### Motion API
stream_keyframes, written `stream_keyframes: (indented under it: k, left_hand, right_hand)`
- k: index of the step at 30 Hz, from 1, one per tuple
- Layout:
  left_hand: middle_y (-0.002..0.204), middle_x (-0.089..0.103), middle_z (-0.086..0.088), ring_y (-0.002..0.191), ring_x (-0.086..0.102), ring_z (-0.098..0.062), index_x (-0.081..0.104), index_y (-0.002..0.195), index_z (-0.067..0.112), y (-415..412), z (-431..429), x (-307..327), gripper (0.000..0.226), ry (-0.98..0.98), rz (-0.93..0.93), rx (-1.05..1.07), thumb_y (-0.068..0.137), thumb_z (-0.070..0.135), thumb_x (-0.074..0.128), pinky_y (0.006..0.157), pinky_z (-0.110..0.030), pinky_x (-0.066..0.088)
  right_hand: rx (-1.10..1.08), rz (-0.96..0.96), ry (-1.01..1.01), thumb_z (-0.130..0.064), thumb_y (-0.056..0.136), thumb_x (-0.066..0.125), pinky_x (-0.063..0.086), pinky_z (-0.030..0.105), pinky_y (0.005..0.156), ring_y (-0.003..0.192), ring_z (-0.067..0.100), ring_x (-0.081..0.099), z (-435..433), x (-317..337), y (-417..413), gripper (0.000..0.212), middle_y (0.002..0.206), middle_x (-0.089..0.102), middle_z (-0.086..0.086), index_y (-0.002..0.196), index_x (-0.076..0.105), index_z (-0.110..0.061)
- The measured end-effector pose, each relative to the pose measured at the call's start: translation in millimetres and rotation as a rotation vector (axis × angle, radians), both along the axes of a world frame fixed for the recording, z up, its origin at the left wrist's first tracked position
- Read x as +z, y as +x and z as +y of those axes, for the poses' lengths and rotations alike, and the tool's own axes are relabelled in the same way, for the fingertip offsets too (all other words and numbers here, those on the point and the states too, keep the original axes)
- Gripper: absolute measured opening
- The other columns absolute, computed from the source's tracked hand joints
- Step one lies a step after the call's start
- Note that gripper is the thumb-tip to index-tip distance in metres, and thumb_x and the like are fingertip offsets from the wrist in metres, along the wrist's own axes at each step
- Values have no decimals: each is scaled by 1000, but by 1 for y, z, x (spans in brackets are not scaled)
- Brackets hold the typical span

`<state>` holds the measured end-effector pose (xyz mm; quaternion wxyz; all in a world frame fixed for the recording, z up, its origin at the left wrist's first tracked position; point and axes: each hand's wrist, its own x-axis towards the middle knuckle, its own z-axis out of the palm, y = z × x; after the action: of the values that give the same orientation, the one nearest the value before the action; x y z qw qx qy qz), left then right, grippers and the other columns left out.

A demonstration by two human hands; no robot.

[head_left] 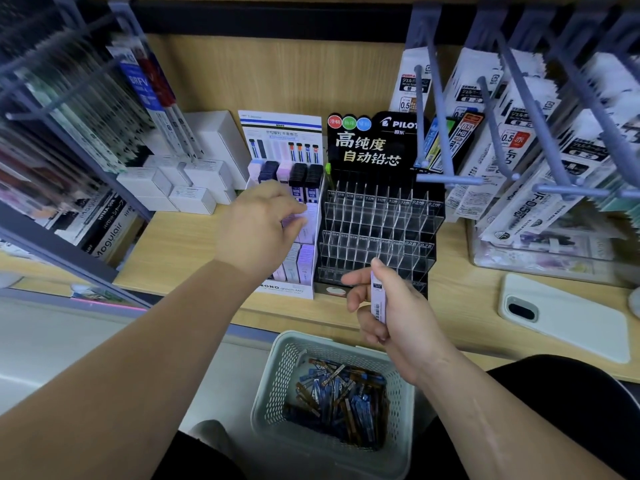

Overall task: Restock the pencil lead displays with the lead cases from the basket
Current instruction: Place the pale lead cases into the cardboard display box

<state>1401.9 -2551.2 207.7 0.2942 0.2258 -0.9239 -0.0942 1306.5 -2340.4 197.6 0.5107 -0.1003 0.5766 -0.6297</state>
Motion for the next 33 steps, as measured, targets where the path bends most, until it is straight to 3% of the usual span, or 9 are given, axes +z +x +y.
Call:
stream_keyframes:
  k: [9, 16, 26, 29, 33]
  left_hand:
    - [78, 72, 2, 81, 68, -25, 78, 90, 16, -7, 2, 2, 13, 4, -15, -62, 81, 24, 73, 67, -40, 57]
    - [77, 71, 4, 74, 65, -20, 79, 89, 16, -3, 2, -3, 11, 9, 25, -12, 81, 23, 77, 65, -36, 55]
    - [87, 69, 0, 79, 64, -29, 78, 89, 15, -1, 4, -15, 13, -62, -27, 26, 77, 20, 82, 65, -39, 55]
    - [88, 69, -2, 82, 64, -31, 76, 90, 15, 0, 3, -16, 17, -55, -48, 61, 78, 25, 82, 70, -41, 56]
    - [97, 69, -6, 90, 63, -34, 75, 100, 13, 8, 5, -11, 27, -57, -71, 82, 77, 24, 83, 77, -41, 54]
  right_hand:
    - [-6, 4, 19, -43, 105, 44, 31, 25, 43, 44, 13, 30, -1, 1, -1, 44, 74, 59, 8, 98, 72, -9]
    - [-15, -23, 13, -45, 105, 43, 31, 27, 45, 46, 14, 29, -1, -1, -1, 47, 74, 58, 8, 101, 71, -8]
    - [-25, -89, -14, -54, 104, 36, 27, 30, 49, 50, 14, 25, -2, 0, -4, 58, 63, 40, 1, 108, 68, -6]
    - [-41, -123, -47, -41, 105, 29, 26, 30, 50, 51, 15, 24, -1, 0, -5, 46, 64, 40, 3, 106, 62, -8]
    - [-70, -50, -11, -25, 100, 37, 30, 30, 49, 49, 17, 27, 0, -1, -4, 26, 64, 43, 5, 97, 59, -13]
